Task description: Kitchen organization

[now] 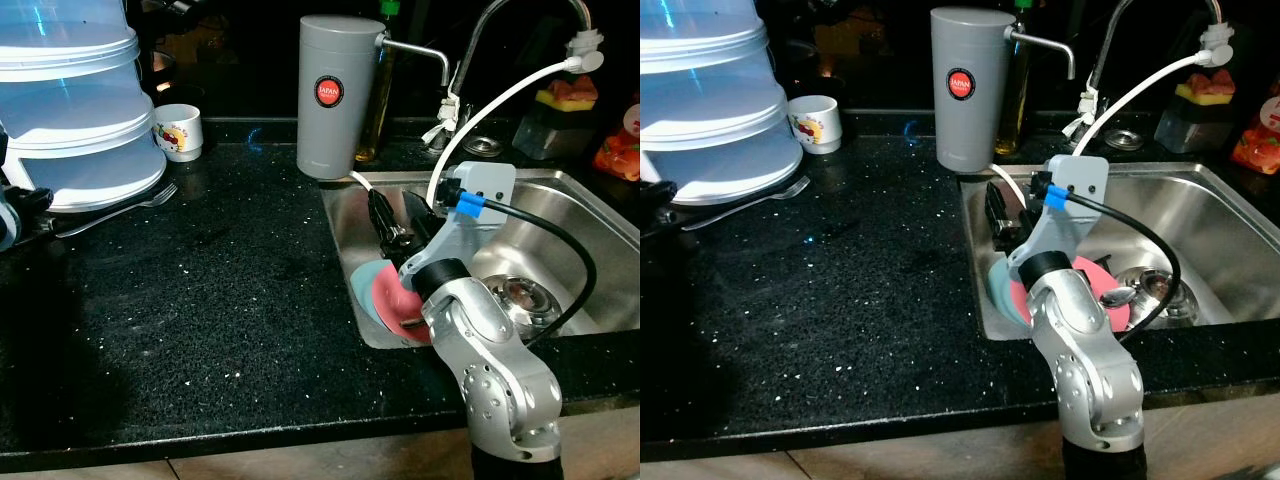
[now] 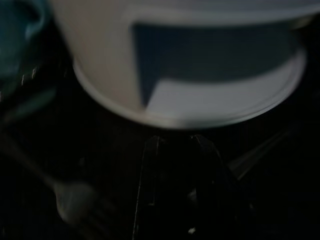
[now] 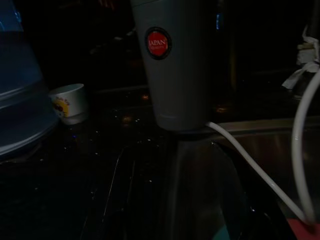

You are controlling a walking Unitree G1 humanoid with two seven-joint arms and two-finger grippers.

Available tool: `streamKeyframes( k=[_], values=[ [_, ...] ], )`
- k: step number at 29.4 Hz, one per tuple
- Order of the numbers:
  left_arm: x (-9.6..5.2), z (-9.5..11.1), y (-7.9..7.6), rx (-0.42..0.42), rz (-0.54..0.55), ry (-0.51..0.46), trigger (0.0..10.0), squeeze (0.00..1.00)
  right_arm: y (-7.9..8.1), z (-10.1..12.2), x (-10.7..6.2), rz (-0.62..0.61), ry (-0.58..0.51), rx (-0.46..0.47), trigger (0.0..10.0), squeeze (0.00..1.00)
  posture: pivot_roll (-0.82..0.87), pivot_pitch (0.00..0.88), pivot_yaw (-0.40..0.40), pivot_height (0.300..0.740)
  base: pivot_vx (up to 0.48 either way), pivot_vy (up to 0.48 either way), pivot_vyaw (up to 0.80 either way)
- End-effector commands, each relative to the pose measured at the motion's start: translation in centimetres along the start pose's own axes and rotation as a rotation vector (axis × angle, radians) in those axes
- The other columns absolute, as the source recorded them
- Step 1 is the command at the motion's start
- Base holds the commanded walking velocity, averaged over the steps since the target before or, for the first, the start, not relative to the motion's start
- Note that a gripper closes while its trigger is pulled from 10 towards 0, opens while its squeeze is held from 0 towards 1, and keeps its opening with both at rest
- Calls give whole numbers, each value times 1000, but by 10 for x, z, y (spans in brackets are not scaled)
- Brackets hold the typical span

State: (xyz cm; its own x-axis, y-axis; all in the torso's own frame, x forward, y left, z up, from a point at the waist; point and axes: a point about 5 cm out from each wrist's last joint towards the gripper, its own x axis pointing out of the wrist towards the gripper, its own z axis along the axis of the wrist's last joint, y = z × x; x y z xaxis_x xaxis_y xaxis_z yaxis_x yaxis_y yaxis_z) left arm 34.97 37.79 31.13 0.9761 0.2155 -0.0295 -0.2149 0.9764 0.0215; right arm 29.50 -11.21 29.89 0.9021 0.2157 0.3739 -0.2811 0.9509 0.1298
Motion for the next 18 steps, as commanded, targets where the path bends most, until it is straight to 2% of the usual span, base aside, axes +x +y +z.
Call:
streamKeyframes(
  k=[1, 3, 7, 11, 12, 13, 15, 17, 18],
  values=[
    [-5, -15, 15, -61, 73, 58, 10000, 0, -2, 2, -4, -4, -2, 2, 10000, 0, -38, 223, -66, 740, 0, 0, 0],
    [-5, -21, 16, -85, 96, 64, 10000, 0, -2, 2, -4, -5, 0, 2, 10000, 0, -42, 232, -74, 740, 0, 0, 0],
    [-5, -35, 18, -203, 148, 39, 10000, 0, 0, 3, -6, -4, 8, 2, 10000, 0, -59, 242, -78, 740, 0, 0, 0],
    [-5, -40, 16, -216, 134, 54, 10000, 0, 0, 4, -9, -10, 11, 0, 10000, 0, -70, 246, -74, 740, 0, 0, 0],
    [-4, -43, 14, -210, 121, 73, 10000, 0, 0, 4, -10, -13, 13, -1, 10000, 0, -76, 248, -67, 740, 0, 0, 0],
    [-2, -49, 6, -160, 57, 130, 10000, 0, -1, 3, -12, -25, 16, -2, 10000, 0, -78, 249, -57, 740, 0, 0, 0],
    [2, -52, -8, -100, -46, 172, 10000, 0, -3, 3, -14, -37, 18, -3, 10000, 0, -75, 247, -51, 740, 0, 0, 0],
    [3, -53, -12, -88, -74, 180, 10000, 0, -3, 3, -14, -40, 18, -3, 10000, 0, -75, 247, -51, 740, 0, 0, 0],
    [5, -55, -20, -55, -123, 197, 10000, 0, -3, 3, -14, -43, 17, -3, 10000, 0, -74, 246, -47, 740, 0, 0, 0]
  ],
)
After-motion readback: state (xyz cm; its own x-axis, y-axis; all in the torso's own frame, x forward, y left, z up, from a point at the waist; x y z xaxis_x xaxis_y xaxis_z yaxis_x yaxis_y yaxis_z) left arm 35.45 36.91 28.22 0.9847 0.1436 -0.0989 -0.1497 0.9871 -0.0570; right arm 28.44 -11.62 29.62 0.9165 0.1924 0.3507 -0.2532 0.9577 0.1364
